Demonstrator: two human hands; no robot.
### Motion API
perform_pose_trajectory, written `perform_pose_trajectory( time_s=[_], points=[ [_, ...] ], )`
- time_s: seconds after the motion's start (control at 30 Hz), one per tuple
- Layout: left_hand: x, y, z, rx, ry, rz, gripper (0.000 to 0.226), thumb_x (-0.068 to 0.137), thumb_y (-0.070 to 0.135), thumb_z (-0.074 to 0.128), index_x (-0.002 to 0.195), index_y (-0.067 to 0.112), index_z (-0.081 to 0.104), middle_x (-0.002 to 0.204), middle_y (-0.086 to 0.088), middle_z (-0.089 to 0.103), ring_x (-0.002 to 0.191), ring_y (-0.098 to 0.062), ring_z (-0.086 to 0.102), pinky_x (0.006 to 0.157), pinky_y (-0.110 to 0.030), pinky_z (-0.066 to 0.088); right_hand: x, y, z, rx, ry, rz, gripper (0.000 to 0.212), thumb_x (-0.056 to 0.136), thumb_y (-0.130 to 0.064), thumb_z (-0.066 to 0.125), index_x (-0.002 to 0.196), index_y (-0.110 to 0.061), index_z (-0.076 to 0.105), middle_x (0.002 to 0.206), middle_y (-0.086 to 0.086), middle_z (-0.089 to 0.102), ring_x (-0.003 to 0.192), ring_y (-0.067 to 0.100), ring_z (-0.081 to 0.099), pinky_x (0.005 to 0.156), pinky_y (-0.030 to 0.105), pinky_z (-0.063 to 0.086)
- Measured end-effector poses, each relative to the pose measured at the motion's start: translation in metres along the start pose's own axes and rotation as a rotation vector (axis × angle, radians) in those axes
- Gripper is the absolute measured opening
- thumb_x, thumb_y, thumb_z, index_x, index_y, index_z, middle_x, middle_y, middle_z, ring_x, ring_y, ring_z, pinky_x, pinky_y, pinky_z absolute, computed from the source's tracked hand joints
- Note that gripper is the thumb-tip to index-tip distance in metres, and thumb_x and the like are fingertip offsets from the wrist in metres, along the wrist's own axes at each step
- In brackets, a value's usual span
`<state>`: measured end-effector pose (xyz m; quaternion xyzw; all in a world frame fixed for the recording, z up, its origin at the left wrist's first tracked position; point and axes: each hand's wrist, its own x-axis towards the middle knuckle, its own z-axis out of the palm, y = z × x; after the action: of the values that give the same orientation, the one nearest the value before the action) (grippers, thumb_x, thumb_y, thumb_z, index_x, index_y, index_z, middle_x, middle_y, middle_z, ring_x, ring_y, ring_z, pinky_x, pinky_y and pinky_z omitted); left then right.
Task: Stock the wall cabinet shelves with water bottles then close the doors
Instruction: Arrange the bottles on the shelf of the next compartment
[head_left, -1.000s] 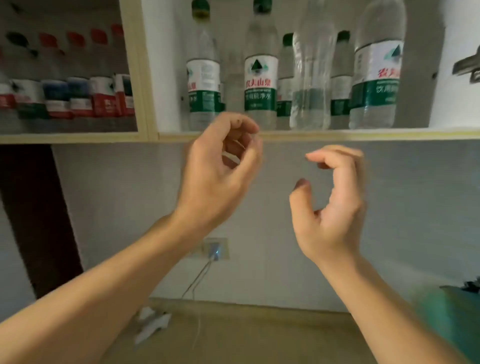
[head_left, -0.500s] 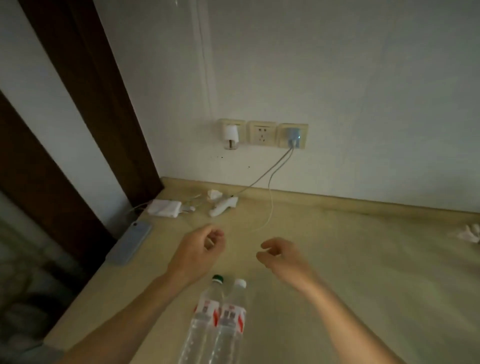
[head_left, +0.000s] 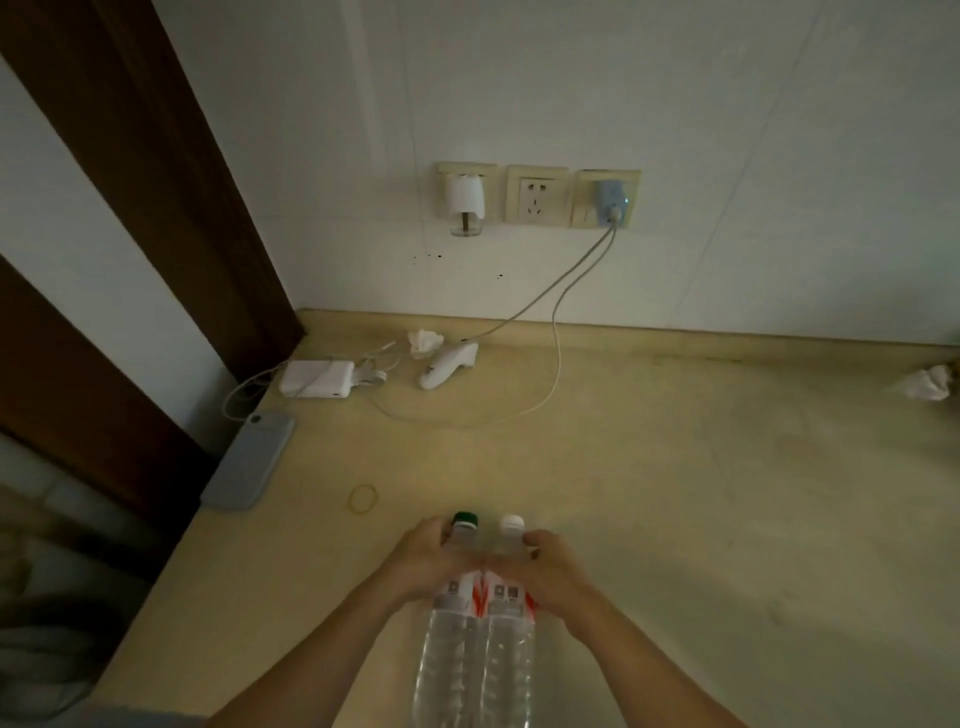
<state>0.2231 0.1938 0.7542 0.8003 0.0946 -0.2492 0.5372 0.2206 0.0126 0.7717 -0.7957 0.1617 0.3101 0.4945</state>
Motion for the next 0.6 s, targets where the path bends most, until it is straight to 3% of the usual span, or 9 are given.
perform_pose_trajectory(
  time_s=[0.07, 0.13, 0.23, 0.3, 0.37, 0.53, 0.6],
  points=[
    [-0.002, 0.0, -0.002, -0.055, 0.005, -0.003, 0.03, 0.073, 0.045, 0.08, 0.086, 0.02, 0.073, 0.08, 0.004, 0.077, 0.073, -0.011, 0.073, 0.065, -0.032, 0.058, 0.001, -0.003, 0.0, 0.028, -0.022, 0.035, 0.031, 0.08, -0.035, 0.082, 0.092, -0.008, 0.071, 0.075, 0.0, 0.077, 0.067, 0.009, 0.074, 0.056, 0.023, 0.055],
    [-0.005, 0.0, -0.003, -0.106, 0.014, -0.007, 0.029, 0.076, 0.043, 0.081, 0.088, 0.019, 0.073, 0.082, 0.001, 0.078, 0.073, -0.014, 0.075, 0.06, -0.029, 0.058, 0.004, -0.005, -0.002, 0.06, -0.056, 0.048, 0.022, 0.078, -0.029, 0.083, 0.079, -0.009, 0.073, 0.064, -0.001, 0.075, 0.058, 0.008, 0.072, 0.05, 0.019, 0.051],
    [-0.012, 0.001, -0.004, -0.161, 0.072, 0.004, 0.045, 0.068, 0.05, 0.077, 0.095, 0.015, 0.072, 0.084, -0.003, 0.078, 0.072, -0.017, 0.076, 0.061, -0.029, 0.058, 0.006, -0.004, -0.005, 0.064, -0.09, 0.052, 0.023, 0.076, -0.022, 0.082, 0.089, -0.005, 0.075, 0.078, 0.007, 0.078, 0.069, 0.016, 0.076, 0.061, 0.027, 0.058],
    [-0.014, -0.001, -0.005, -0.213, 0.104, 0.033, 0.035, 0.079, 0.036, 0.078, 0.104, 0.012, 0.07, 0.091, -0.007, 0.077, 0.076, -0.02, 0.075, 0.069, -0.036, 0.06, 0.003, -0.003, -0.009, 0.094, -0.096, 0.028, 0.036, 0.075, -0.023, 0.083, 0.103, -0.004, 0.071, 0.088, 0.011, 0.079, 0.077, 0.02, 0.077, 0.068, 0.033, 0.062],
    [-0.016, -0.001, -0.007, -0.263, 0.117, 0.073, 0.033, 0.085, 0.024, 0.08, 0.114, 0.015, 0.068, 0.102, -0.006, 0.076, 0.087, -0.022, 0.076, 0.076, -0.038, 0.061, -0.001, -0.003, -0.013, 0.15, -0.072, -0.028, 0.048, 0.075, -0.022, 0.086, 0.113, -0.006, 0.064, 0.097, 0.011, 0.077, 0.081, 0.02, 0.077, 0.063, 0.031, 0.06],
    [-0.025, 0.017, -0.01, -0.212, 0.273, 0.264, 0.053, 0.081, 0.023, 0.085, 0.126, 0.034, 0.059, 0.123, 0.009, 0.066, 0.113, -0.01, 0.064, 0.094, -0.037, 0.056, -0.015, -0.017, -0.037, 0.213, 0.057, -0.309, 0.043, 0.072, -0.014, 0.09, 0.108, -0.012, 0.066, 0.097, 0.006, 0.076, 0.088, 0.022, 0.075, 0.068, 0.027, 0.057],
    [-0.029, 0.026, -0.01, -0.191, 0.324, 0.34, 0.061, 0.077, 0.026, 0.087, 0.126, 0.043, 0.054, 0.124, 0.015, 0.061, 0.115, -0.006, 0.061, 0.095, -0.041, 0.056, -0.024, -0.024, -0.046, 0.142, 0.128, -0.424, 0.043, 0.07, -0.019, 0.092, 0.103, -0.02, 0.064, 0.091, -0.005, 0.075, 0.084, 0.011, 0.073, 0.065, 0.02, 0.054]
  ],
)
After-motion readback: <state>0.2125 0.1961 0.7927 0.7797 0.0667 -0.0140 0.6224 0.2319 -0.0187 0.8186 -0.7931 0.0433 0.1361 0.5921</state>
